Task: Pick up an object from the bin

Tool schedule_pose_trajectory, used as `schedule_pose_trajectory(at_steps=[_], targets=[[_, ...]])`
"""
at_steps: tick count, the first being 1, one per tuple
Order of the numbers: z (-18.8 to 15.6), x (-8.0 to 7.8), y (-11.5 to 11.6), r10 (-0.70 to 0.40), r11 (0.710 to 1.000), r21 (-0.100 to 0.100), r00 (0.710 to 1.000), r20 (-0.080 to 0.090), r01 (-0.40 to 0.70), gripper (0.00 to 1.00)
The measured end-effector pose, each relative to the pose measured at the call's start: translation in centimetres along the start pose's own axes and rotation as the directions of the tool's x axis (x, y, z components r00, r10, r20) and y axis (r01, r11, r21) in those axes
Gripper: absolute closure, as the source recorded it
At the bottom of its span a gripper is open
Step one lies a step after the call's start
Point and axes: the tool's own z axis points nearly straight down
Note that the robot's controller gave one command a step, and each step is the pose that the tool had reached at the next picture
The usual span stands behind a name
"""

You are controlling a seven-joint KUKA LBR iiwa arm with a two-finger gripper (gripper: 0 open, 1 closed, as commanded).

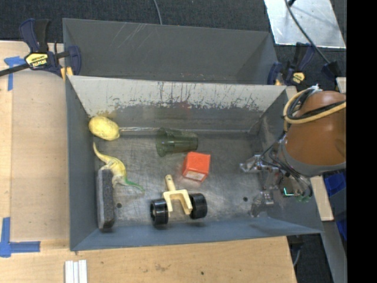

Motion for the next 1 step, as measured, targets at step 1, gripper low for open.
schedule_pose_trajectory(at_steps=[1], targets=[[-0.39,-0.21,0.02,-0.003,1.0,0.001,1.0,0.008,0.003,0.0]])
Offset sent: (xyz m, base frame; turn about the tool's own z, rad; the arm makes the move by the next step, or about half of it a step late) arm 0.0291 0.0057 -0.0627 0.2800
